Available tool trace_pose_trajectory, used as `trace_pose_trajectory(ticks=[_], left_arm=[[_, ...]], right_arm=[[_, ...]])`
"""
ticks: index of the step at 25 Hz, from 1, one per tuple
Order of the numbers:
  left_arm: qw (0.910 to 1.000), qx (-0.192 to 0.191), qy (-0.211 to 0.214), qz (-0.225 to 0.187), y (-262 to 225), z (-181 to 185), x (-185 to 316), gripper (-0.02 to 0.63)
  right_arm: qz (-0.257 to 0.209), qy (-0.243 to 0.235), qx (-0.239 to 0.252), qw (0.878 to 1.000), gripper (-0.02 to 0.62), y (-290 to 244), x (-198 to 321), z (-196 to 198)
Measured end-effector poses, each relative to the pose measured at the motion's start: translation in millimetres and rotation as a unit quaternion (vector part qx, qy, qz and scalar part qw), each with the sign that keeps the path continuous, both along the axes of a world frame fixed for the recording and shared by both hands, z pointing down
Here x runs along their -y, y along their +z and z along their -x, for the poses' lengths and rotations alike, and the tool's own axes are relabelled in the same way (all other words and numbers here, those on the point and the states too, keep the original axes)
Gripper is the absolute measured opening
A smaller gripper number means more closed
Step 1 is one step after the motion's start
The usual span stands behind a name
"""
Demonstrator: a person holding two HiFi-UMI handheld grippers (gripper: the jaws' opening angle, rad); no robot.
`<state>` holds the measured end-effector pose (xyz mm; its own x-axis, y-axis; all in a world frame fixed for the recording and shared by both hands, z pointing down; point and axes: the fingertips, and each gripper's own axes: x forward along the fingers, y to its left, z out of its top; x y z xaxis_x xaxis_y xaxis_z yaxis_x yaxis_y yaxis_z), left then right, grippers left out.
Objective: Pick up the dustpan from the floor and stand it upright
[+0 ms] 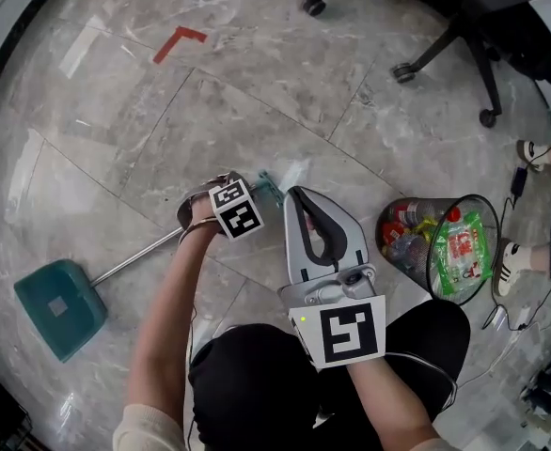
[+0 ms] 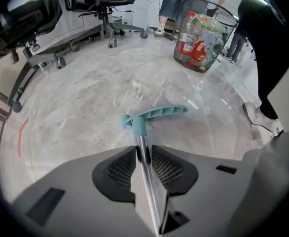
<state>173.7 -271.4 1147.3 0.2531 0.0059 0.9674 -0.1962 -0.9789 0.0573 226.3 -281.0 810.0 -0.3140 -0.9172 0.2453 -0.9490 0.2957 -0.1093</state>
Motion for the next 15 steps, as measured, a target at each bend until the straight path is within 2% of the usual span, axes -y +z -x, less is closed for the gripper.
trace_pose_trajectory(ticks=[8, 15], left_arm=[[0.9997, 0.011, 0.004, 0.022, 10, -3, -2, 0.103], [0.9991, -0.011, -0.035, 0.023, 7, 2, -2, 0.091]], right_arm=[[-0.016, 0.018, 0.004, 1.0, 0.018, -5, 1, -11], [-0.025, 0.013, 0.007, 1.0, 0.018, -9, 0, -8]])
